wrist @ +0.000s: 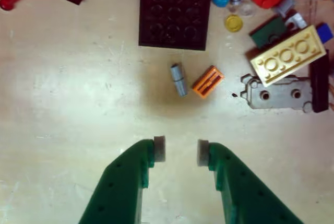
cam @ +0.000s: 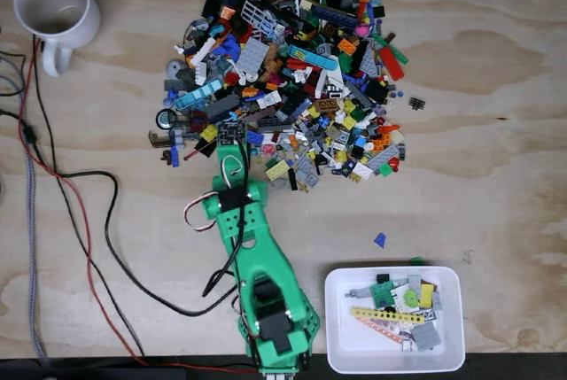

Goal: Find the closest Lego and put it in the bin.

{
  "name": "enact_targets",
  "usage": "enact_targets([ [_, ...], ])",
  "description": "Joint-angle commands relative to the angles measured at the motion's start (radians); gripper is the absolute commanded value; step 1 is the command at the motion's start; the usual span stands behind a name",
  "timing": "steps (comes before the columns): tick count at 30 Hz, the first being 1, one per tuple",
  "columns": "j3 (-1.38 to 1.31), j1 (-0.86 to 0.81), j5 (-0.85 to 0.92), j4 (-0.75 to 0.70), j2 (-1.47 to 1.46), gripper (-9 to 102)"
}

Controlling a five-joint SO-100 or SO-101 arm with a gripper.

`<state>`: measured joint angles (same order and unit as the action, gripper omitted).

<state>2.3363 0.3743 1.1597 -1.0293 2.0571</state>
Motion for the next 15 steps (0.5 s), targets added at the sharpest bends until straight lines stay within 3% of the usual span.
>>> enact_targets([
  [1,-0.009,0.037,0.009,0.084,-0.061,10],
  [15,-0.041,-0.002,0.112,0.241,-0.219,11],
])
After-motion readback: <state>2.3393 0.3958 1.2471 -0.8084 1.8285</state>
